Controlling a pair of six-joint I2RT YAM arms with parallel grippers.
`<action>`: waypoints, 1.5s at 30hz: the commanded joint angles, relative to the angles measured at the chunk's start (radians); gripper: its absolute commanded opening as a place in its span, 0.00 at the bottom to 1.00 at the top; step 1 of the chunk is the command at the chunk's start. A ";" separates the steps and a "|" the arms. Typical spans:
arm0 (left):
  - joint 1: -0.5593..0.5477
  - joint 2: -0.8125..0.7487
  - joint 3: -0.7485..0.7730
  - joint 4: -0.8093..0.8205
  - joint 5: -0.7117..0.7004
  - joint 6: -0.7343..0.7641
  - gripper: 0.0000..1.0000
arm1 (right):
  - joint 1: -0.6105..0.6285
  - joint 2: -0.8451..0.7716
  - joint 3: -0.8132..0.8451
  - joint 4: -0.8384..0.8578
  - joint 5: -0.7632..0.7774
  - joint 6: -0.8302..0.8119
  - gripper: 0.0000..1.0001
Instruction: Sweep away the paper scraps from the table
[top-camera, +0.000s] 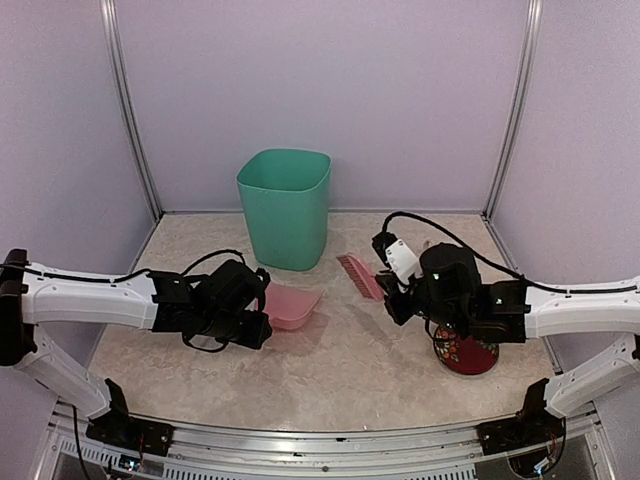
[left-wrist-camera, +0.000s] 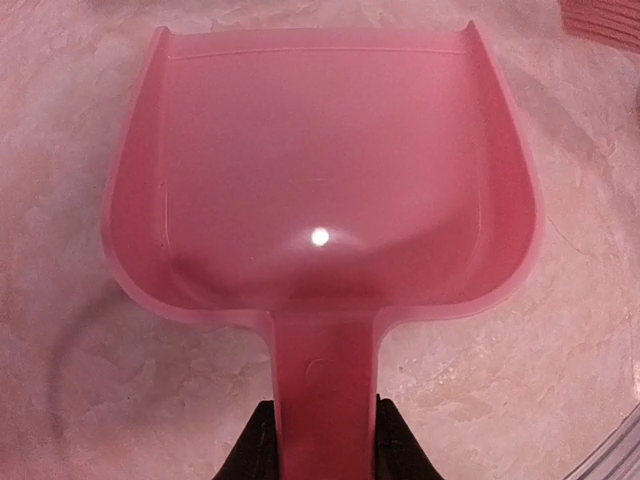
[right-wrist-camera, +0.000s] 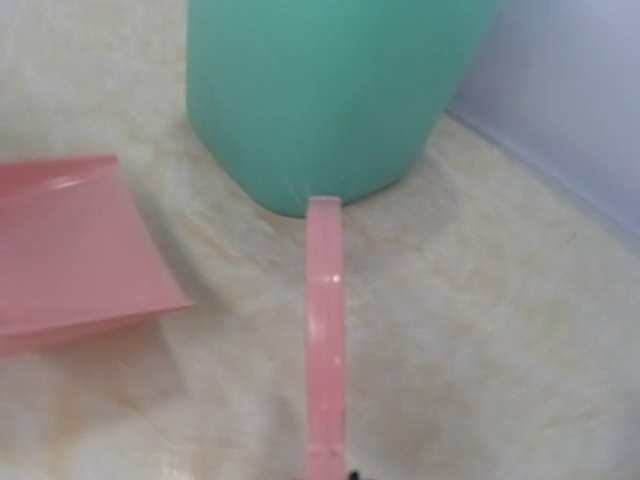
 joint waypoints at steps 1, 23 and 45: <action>-0.012 0.060 0.013 0.012 -0.058 -0.021 0.00 | 0.038 0.072 -0.022 0.144 0.169 -0.281 0.00; -0.011 0.314 0.166 0.049 -0.103 0.001 0.27 | 0.113 0.401 -0.177 0.623 0.256 -0.874 0.02; 0.165 -0.127 0.027 0.081 -0.007 -0.008 0.88 | 0.171 0.476 -0.174 0.537 0.218 -0.731 0.44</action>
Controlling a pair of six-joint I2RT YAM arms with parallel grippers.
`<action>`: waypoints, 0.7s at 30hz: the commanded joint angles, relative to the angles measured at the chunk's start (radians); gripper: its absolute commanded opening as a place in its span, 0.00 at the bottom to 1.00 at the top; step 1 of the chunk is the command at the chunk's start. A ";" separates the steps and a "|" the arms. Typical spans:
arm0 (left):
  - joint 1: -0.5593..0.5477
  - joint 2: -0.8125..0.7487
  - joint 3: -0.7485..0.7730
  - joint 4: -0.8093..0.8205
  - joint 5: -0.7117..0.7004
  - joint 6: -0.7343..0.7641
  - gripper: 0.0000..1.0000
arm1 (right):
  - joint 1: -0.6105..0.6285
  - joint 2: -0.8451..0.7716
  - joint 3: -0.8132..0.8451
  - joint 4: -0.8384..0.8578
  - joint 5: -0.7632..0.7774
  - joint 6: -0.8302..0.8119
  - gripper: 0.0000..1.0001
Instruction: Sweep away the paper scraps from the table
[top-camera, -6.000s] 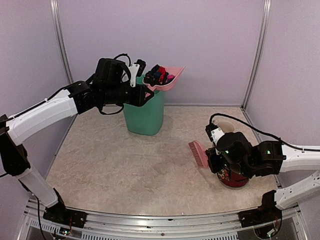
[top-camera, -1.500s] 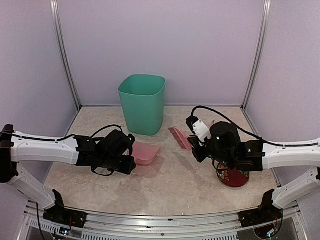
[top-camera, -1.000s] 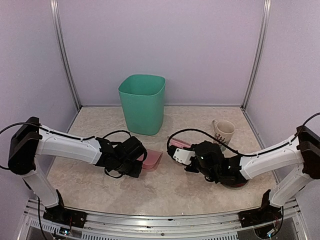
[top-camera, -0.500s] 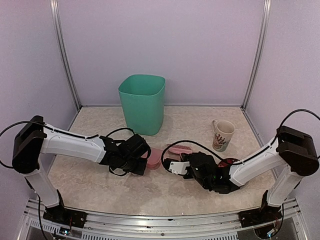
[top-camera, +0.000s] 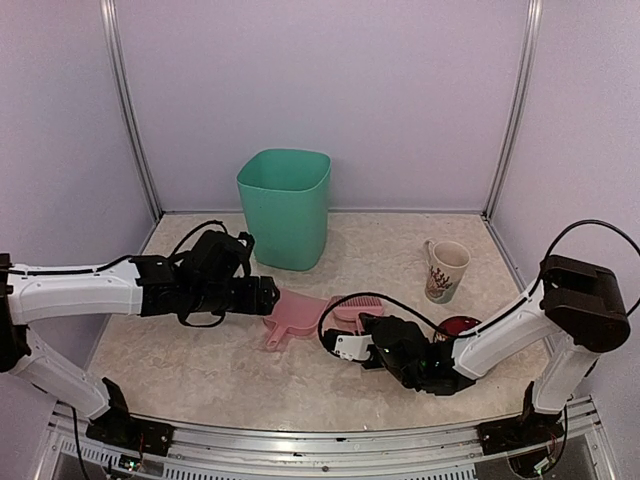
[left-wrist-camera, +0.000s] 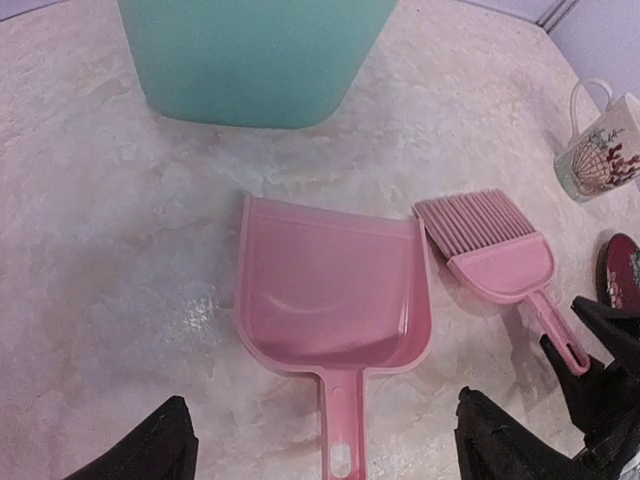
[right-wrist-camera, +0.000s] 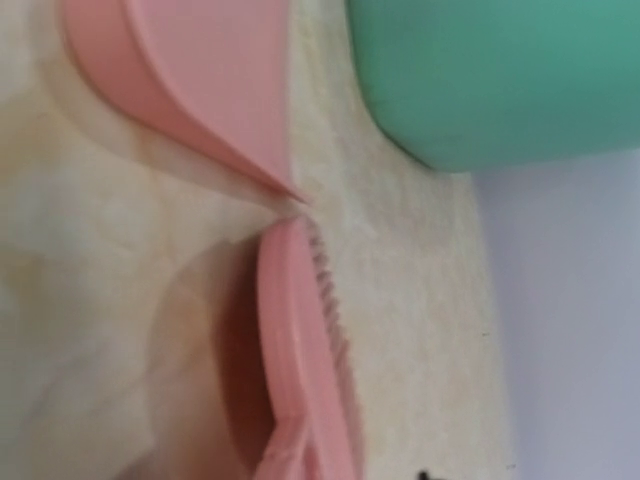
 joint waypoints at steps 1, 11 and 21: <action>0.097 -0.096 -0.018 -0.016 0.071 0.021 0.88 | 0.022 -0.014 0.009 -0.073 -0.031 0.104 0.47; 0.254 -0.162 0.040 -0.118 0.109 0.098 0.95 | 0.036 -0.107 0.004 -0.273 -0.160 0.332 0.64; 0.342 -0.197 0.106 -0.142 0.115 0.139 0.99 | 0.026 -0.313 0.009 -0.417 -0.383 0.531 0.88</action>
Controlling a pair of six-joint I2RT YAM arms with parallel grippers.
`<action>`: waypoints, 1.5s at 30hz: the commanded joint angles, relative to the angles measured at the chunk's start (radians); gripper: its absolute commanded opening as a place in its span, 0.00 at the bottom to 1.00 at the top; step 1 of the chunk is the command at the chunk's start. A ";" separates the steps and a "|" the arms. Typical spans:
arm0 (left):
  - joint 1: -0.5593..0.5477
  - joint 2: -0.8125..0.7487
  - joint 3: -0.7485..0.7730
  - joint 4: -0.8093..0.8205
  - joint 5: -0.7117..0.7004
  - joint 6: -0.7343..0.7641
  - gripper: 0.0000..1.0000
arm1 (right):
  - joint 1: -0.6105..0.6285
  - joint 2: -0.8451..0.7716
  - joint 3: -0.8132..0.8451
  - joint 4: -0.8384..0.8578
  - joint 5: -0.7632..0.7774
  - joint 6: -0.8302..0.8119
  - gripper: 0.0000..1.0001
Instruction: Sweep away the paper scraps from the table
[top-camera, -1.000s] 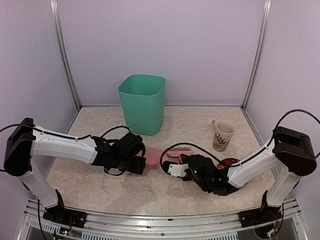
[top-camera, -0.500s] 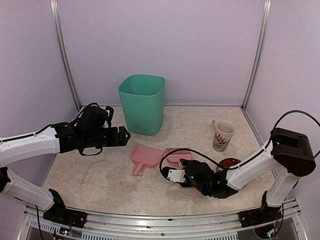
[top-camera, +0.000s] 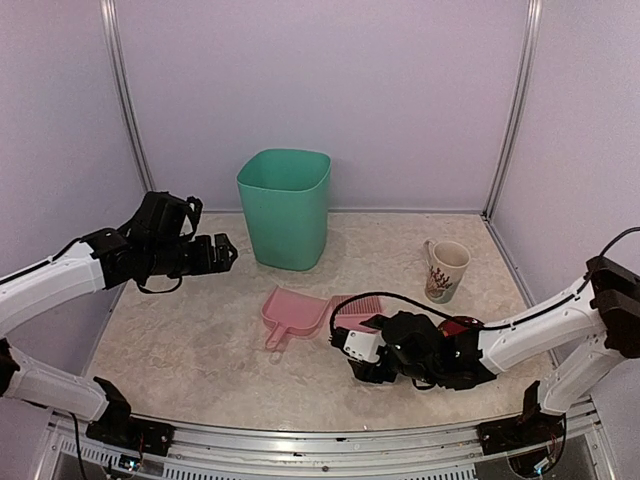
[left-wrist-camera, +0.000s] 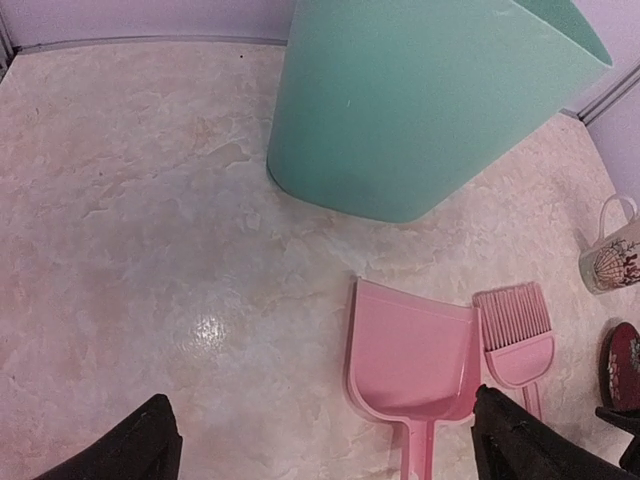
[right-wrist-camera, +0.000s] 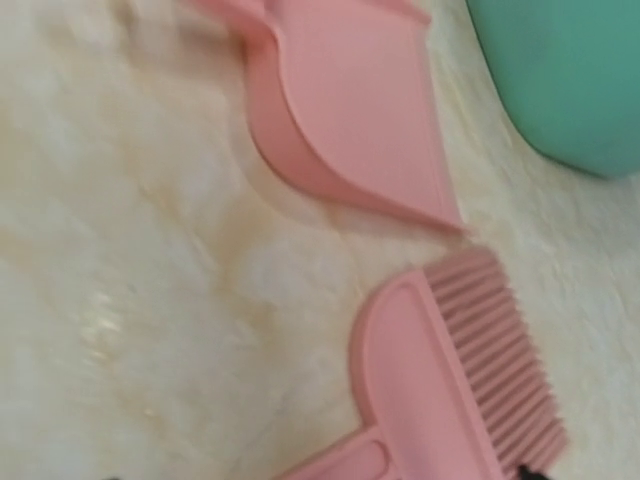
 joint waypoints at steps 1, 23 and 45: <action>0.046 -0.035 0.050 -0.015 0.010 0.044 0.99 | -0.004 -0.124 0.011 -0.093 -0.107 0.133 0.94; 0.264 -0.330 -0.153 0.282 -0.144 0.108 0.99 | -0.518 -0.640 0.014 -0.249 0.137 0.448 1.00; 0.264 -0.400 -0.234 0.311 -0.080 0.170 0.99 | -1.074 -0.509 -0.099 -0.196 0.063 0.635 1.00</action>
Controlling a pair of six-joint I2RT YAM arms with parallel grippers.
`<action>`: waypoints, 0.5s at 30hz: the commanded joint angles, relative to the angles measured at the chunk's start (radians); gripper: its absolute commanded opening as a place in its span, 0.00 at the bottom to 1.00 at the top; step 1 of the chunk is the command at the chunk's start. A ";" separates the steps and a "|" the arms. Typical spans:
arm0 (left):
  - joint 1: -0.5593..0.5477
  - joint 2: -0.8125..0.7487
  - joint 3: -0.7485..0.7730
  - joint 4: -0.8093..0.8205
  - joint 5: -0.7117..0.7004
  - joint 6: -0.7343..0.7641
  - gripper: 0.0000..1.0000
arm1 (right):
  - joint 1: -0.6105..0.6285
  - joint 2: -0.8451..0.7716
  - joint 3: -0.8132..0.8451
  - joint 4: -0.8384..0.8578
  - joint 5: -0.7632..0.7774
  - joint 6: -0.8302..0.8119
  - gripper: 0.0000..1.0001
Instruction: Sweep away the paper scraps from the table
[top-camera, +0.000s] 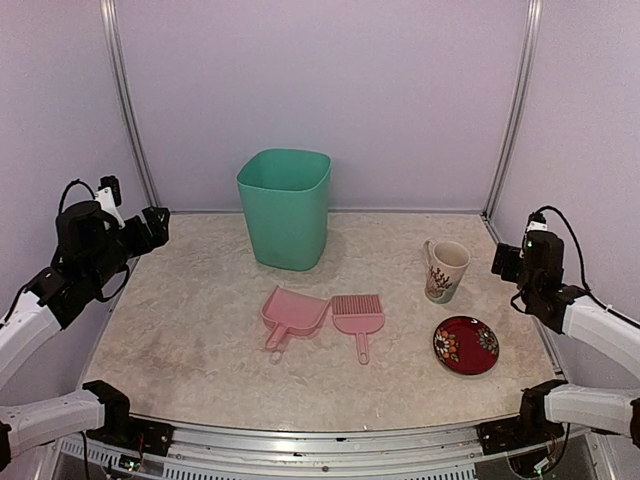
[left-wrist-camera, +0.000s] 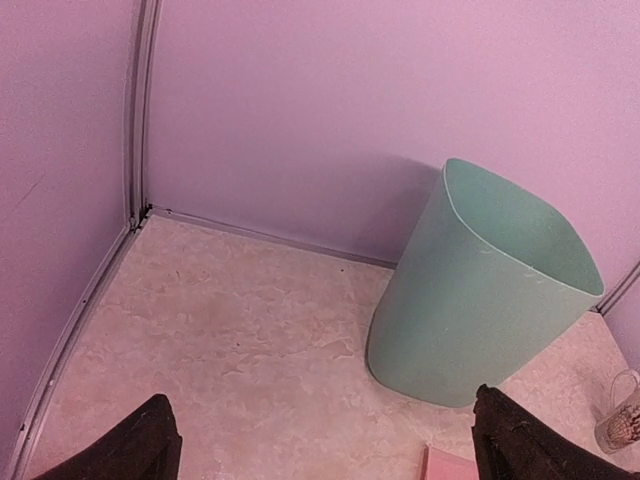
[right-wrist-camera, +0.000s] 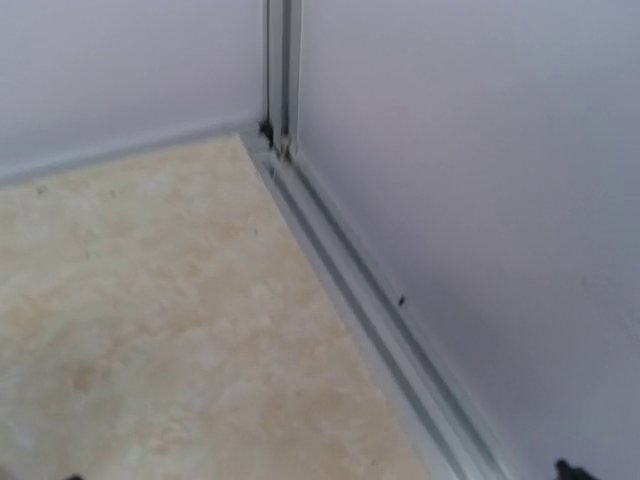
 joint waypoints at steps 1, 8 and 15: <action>0.005 0.011 -0.016 0.016 0.033 0.016 0.99 | -0.049 0.060 -0.018 0.012 -0.123 0.054 1.00; 0.005 0.035 -0.015 0.016 0.067 0.014 0.99 | -0.142 0.199 0.018 0.013 -0.319 0.100 0.94; 0.005 0.031 -0.020 0.012 0.070 0.015 0.99 | -0.177 0.357 0.082 0.010 -0.492 0.133 0.90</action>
